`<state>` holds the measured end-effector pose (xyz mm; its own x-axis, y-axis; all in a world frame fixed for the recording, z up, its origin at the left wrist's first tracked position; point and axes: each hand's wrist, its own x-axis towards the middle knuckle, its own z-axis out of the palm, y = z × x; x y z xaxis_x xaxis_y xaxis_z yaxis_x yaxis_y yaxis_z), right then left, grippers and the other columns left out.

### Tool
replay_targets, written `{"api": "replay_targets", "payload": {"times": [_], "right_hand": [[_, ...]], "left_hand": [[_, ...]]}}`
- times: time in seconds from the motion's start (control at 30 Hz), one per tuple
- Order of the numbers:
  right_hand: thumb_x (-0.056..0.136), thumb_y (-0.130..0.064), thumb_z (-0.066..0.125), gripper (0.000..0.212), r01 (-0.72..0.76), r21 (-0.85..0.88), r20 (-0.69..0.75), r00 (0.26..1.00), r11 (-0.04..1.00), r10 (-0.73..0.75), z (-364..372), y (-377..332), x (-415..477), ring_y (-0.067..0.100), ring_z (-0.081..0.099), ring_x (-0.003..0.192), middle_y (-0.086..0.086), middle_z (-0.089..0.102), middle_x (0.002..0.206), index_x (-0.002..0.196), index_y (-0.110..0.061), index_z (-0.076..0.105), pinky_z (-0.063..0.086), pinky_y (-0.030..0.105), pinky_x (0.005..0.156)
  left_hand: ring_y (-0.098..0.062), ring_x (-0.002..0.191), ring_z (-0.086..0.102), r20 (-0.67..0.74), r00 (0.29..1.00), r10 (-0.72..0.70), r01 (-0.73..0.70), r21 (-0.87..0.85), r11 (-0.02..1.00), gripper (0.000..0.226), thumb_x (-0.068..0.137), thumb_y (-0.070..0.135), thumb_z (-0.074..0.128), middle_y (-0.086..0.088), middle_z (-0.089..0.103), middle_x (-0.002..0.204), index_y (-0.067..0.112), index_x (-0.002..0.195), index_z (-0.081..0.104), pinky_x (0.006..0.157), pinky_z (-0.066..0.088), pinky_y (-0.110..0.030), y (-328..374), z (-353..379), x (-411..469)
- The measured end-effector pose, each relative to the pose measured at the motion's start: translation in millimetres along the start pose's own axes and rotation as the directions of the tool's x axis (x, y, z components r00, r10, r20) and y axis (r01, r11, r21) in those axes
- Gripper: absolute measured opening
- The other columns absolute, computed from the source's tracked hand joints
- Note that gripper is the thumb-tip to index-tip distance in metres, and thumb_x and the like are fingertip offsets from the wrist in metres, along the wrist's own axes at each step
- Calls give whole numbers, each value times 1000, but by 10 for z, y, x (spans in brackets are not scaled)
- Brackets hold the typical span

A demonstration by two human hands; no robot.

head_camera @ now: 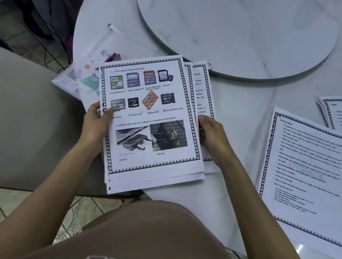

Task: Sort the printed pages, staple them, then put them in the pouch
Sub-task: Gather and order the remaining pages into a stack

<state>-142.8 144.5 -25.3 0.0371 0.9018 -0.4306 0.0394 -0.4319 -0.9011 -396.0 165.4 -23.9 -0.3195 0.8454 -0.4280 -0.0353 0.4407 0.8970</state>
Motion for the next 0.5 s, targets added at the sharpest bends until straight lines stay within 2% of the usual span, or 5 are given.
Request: {"api": "replay_targets", "payload": {"times": [0.07, 0.17, 0.23, 0.37, 0.5], "right_hand": [[100, -27, 38, 30, 2, -16, -5, 1000, 1000, -2, 17, -37, -10, 11, 68, 79, -2, 71, 89, 91, -21, 66, 55, 27, 76], [98, -26, 41, 31, 20, -123, -17, 1000, 992, -22, 33, -71, 1, 37, 63, 97, 20, 67, 104, 98, -3, 62, 51, 48, 91], [97, -24, 44, 32, 32, -161, -24, 999, 986, -37, 29, -80, 28, 42, 60, 101, 24, 64, 107, 101, 3, 60, 49, 51, 91], [95, -18, 49, 18, 93, -240, -129, 984, 966, -127, -35, -105, 89, 19, 60, 80, 8, 66, 94, 101, -12, 64, 50, 31, 74], [91, -17, 55, 24, 56, -482, -317, 919, 874, -234, -180, -53, 213, 13, 52, 87, 12, 58, 113, 112, -8, 60, 36, 13, 78]], "left_hand": [[-30, 102, 61, 17, 1000, -7, 7, 8, 1000, 31, 96, 12, 47, -16, 60, 122, 4, 126, 48, 92, 49, -42, -6, 4, -23], [-28, 97, 63, 55, 998, -11, 10, 14, 1000, 28, 96, 14, 47, -15, 62, 118, 4, 122, 52, 89, 50, -42, -9, 27, -67], [-27, 97, 63, 52, 999, 1, -2, 11, 1000, 26, 96, 15, 47, -14, 61, 118, 7, 120, 52, 88, 50, -41, -14, 32, -73], [-24, 98, 60, -4, 999, 43, -43, 16, 999, 24, 97, 14, 46, -11, 59, 117, 9, 120, 47, 83, 51, -35, 7, -19, -65], [-20, 89, 61, -65, 994, 90, -86, 53, 995, 24, 97, 14, 45, -12, 59, 118, 8, 120, 46, 79, 51, -33, 33, -182, -11]]}}
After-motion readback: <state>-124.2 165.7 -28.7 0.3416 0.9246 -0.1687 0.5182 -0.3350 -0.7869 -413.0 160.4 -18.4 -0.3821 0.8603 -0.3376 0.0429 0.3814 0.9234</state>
